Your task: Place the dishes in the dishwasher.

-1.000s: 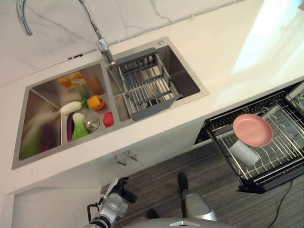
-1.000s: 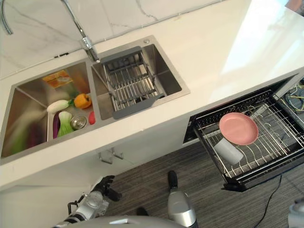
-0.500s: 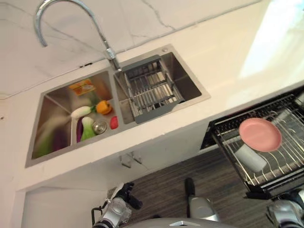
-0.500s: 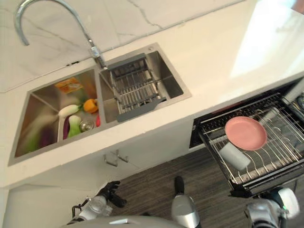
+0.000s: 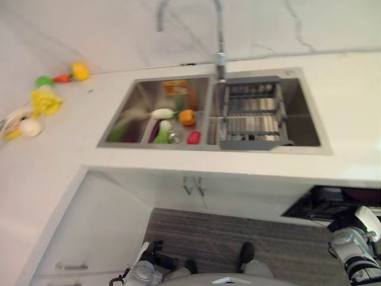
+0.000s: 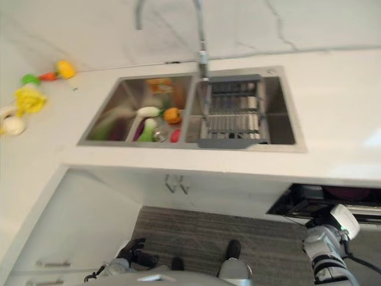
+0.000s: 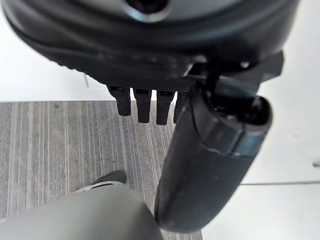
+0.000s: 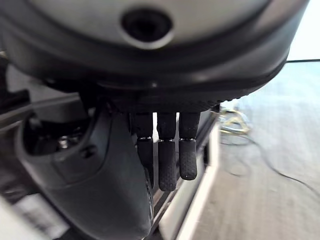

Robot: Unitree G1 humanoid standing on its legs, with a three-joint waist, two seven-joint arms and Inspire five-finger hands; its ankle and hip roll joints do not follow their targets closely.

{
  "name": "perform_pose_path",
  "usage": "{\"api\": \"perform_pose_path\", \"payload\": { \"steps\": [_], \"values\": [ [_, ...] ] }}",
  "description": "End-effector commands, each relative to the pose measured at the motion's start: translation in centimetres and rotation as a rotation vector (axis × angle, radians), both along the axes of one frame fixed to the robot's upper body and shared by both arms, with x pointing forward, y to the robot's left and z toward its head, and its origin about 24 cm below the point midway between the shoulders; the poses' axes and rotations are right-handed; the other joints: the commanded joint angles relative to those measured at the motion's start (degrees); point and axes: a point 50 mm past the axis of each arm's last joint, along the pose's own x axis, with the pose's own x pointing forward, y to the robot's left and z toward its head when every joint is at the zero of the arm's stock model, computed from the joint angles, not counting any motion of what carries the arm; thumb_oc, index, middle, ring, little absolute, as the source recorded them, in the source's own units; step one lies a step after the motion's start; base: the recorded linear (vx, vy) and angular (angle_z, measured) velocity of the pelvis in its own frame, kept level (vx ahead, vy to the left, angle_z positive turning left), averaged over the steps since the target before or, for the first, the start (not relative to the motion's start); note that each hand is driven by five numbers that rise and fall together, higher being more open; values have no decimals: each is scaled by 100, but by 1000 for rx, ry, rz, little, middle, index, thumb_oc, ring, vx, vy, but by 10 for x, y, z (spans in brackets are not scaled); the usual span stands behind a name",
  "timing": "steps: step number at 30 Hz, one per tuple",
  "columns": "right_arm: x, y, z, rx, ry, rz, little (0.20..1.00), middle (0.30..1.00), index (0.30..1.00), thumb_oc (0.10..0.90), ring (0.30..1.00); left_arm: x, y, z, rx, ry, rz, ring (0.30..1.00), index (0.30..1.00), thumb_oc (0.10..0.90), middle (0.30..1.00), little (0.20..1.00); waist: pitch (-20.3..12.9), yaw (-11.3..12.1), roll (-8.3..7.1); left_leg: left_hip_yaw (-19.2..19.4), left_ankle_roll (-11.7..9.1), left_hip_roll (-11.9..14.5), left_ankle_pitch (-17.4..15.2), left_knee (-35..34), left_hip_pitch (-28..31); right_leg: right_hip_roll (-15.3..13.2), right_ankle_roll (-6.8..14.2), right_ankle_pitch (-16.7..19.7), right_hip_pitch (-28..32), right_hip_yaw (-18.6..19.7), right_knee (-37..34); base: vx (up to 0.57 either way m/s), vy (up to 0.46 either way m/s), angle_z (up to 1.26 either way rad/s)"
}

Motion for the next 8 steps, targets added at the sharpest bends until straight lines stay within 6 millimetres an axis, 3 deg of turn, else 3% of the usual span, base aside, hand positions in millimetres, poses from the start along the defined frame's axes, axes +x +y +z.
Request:
{"api": "perform_pose_path", "payload": {
  "steps": [1,2,6,7,8],
  "values": [
    [91,32,60,-38,-330,225,900,900,900,800,900,-6,8,-3,48,50,-67,900,900,800,900,900,-99,409,-396,-397,-316,97,149,-9,-177,-587,644,-961,1089,-47,110,-1,-62,60],
    [91,32,60,-37,-330,225,900,900,900,800,900,-6,9,-3,49,50,-67,900,900,800,900,900,-106,388,-402,-421,-318,94,152,-9,-188,-586,645,-966,1093,-71,110,5,-29,48],
    [50,46,0,99,-116,181,900,900,900,800,900,-13,9,-6,31,85,-21,900,900,800,900,900,-168,463,-452,-619,-339,100,168,-9,-237,-541,616,-1017,1174,-227,110,4,-47,57],
    [50,47,-1,100,-115,181,900,900,900,800,900,-13,10,-6,32,86,-20,900,900,800,900,900,-174,459,-457,-622,-340,101,168,-9,-239,-540,615,-1019,1174,-230,110,-1,-27,21],
    [27,53,-25,155,-20,147,900,900,900,800,900,-13,12,-6,35,91,0,900,900,800,900,900,-188,428,-466,-642,-350,110,181,-9,-247,-528,602,-1026,1178,-240,110,-2,-16,24]
  ]
}}
